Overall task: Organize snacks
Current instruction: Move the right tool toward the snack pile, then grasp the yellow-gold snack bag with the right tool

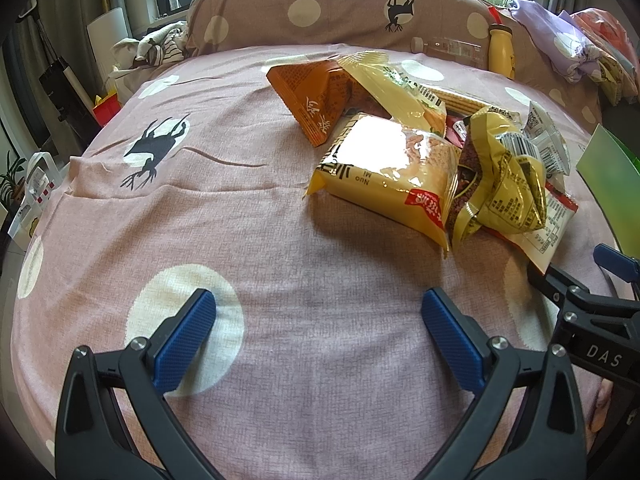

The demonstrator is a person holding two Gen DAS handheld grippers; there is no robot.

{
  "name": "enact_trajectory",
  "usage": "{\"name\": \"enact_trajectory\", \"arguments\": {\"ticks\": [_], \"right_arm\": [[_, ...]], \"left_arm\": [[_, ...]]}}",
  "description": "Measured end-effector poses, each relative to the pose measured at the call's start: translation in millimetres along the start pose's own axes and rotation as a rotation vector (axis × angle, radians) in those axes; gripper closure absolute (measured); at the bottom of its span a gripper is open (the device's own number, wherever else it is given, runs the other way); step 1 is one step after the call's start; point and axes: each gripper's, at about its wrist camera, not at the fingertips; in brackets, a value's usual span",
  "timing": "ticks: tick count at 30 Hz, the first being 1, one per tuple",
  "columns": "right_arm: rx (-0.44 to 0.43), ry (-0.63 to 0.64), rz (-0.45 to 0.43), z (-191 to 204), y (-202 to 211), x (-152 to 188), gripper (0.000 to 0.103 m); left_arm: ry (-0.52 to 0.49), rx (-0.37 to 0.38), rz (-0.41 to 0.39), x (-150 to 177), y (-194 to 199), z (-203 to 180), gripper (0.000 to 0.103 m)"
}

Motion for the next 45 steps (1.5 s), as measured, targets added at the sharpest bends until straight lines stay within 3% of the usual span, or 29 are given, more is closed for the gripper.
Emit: {"name": "enact_trajectory", "arguments": {"ticks": [5,8,10,13,16,19,28,30,31,32,38,45], "right_arm": [[-0.077,-0.006,0.041,-5.4,11.4,0.4,0.0],[-0.137,-0.033,-0.014,-15.1,38.0,-0.2,0.001],[-0.181,-0.062,-0.064,-23.5,58.5,-9.0,0.002],[-0.317,-0.125,-0.095,-33.1,76.1,-31.7,0.011],[-0.509,-0.169,-0.062,-29.8,68.9,-54.3,0.022],[-0.6,-0.183,-0.021,-19.9,52.0,-68.8,0.036],[-0.654,-0.196,0.129,6.8,-9.5,-64.8,0.042],[-0.655,-0.176,0.137,9.6,-12.9,-62.8,0.044],[-0.649,-0.172,0.137,12.5,-13.7,-61.8,0.044],[-0.644,-0.172,0.131,12.1,-14.1,-61.5,0.048],[-0.639,-0.187,0.087,-0.6,4.2,-58.7,0.052],[-0.605,-0.239,-0.063,-39.0,56.7,-60.3,0.052]], "left_arm": [[0.013,0.027,0.021,-1.3,3.3,1.9,0.0],[0.066,0.058,0.039,-3.2,15.4,8.1,0.005],[0.082,0.142,0.004,-9.8,33.2,7.8,0.008],[0.06,0.239,-0.063,-28.2,59.9,-3.2,0.008],[0.031,0.352,-0.068,-44.5,67.3,-21.4,0.009],[0.005,0.378,-0.006,-56.9,52.7,-40.7,0.025],[0.006,0.414,0.08,-54.7,9.9,-57.7,0.047],[0.027,0.464,0.091,-55.9,4.7,-57.9,0.059],[0.029,0.462,0.084,-57.3,3.8,-58.4,0.06],[0.026,0.457,0.068,-57.5,5.0,-58.5,0.065],[-0.001,0.466,0.033,-61.3,17.2,-64.6,0.067],[-0.094,0.489,-0.078,-70.4,63.5,-95.9,0.068]]}}
Point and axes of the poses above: each gripper's, at about its wrist camera, not at the fingertips, and y roughly against the way its jaws point, z to its left, x to its underside, and after that the axes turned 3 degrees about y, right-handed
